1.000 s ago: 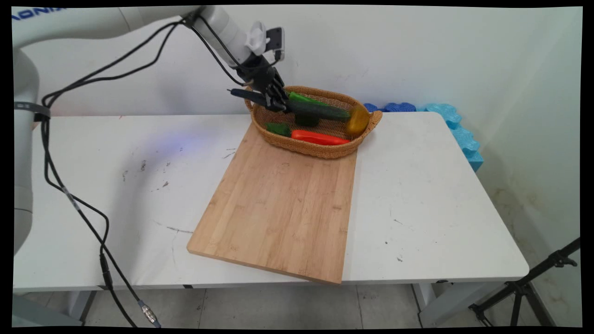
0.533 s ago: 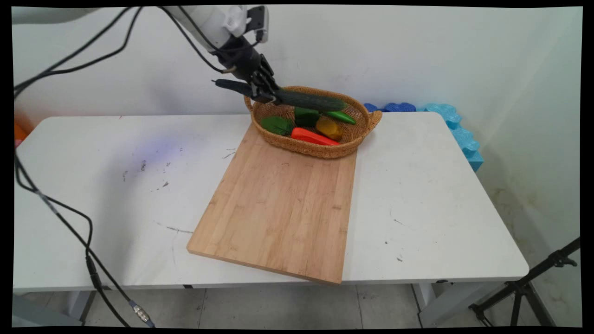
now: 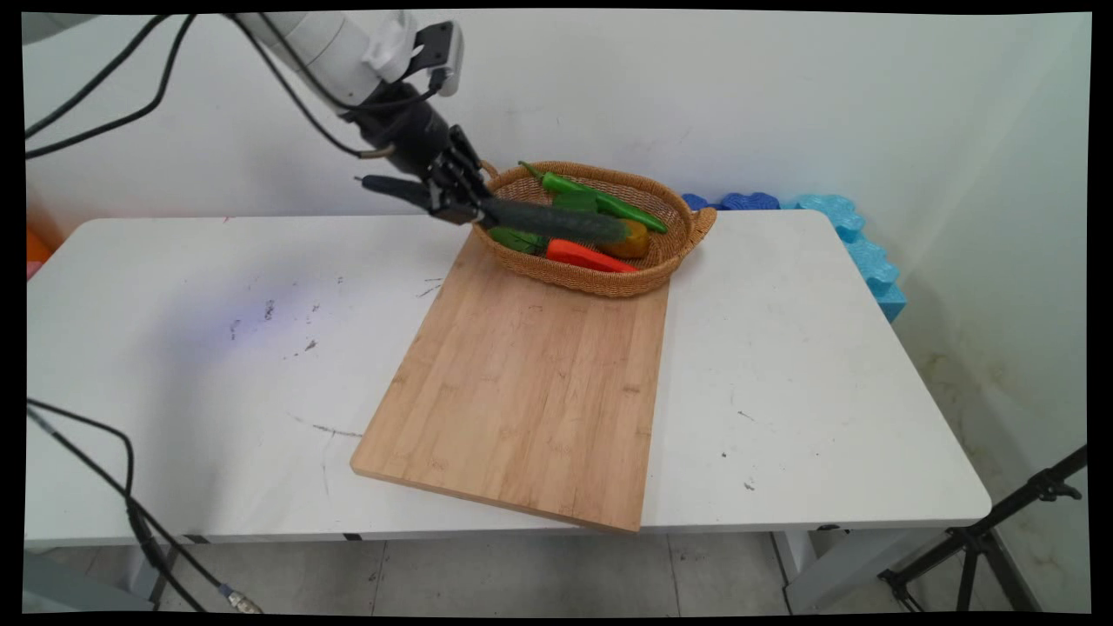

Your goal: Place the picked object on the cutting board

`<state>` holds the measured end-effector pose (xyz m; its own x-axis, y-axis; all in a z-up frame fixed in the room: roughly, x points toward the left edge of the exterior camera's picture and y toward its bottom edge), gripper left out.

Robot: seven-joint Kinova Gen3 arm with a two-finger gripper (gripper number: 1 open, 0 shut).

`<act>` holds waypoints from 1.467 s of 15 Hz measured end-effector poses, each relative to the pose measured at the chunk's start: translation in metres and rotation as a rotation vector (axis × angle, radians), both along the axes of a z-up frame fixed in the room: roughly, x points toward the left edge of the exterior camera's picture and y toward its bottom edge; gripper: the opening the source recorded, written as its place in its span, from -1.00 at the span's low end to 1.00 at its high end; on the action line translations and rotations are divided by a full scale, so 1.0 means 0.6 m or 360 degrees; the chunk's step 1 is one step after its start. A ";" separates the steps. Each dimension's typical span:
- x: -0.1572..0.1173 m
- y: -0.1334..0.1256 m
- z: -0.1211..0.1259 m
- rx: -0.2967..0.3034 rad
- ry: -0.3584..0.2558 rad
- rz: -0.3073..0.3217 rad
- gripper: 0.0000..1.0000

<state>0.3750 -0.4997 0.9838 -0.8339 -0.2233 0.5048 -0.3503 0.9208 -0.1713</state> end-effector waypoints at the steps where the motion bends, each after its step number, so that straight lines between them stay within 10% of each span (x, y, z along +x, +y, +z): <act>1: 0.002 0.013 -0.005 0.0019 0.0000 0.0007 -1.00; 22: -0.015 0.183 -0.199 0.0455 0.0084 0.0047 -1.00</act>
